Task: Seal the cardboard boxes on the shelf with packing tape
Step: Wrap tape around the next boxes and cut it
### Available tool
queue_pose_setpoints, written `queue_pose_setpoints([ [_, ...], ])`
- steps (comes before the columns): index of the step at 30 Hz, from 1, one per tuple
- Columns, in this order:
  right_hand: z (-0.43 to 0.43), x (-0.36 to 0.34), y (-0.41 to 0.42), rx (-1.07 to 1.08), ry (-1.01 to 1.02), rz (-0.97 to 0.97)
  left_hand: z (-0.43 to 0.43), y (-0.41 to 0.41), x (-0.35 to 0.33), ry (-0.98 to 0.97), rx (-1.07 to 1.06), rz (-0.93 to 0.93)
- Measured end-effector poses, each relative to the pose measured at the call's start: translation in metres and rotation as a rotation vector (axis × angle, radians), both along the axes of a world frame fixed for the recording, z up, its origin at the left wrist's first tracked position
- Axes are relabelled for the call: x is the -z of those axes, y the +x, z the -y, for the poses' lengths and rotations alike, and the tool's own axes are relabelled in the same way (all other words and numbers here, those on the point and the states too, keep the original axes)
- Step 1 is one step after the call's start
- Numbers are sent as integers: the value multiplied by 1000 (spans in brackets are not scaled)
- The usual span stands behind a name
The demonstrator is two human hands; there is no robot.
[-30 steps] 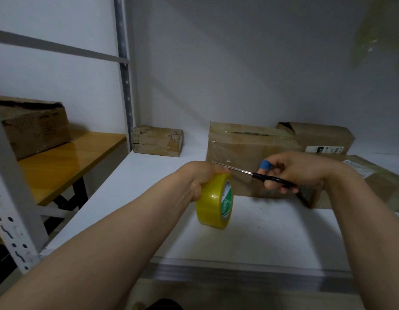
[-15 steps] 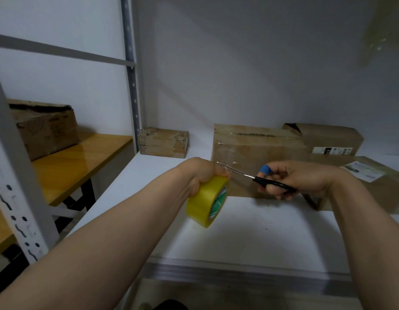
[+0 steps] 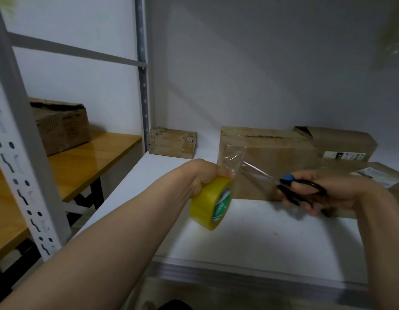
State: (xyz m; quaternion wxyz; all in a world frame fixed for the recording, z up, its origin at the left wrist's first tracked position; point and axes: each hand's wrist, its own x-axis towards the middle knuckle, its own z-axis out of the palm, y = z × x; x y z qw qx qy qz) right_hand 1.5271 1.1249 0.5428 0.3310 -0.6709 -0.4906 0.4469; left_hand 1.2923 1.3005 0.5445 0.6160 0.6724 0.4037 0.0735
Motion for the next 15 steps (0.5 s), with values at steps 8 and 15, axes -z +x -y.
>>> queue_pose_setpoints([
  [8,-10,5,-14,-1,21,76,-1,4,2,3,-23,-14],
  [15,-28,13,-37,-26,152,68,2,9,8,15,-88,25],
])
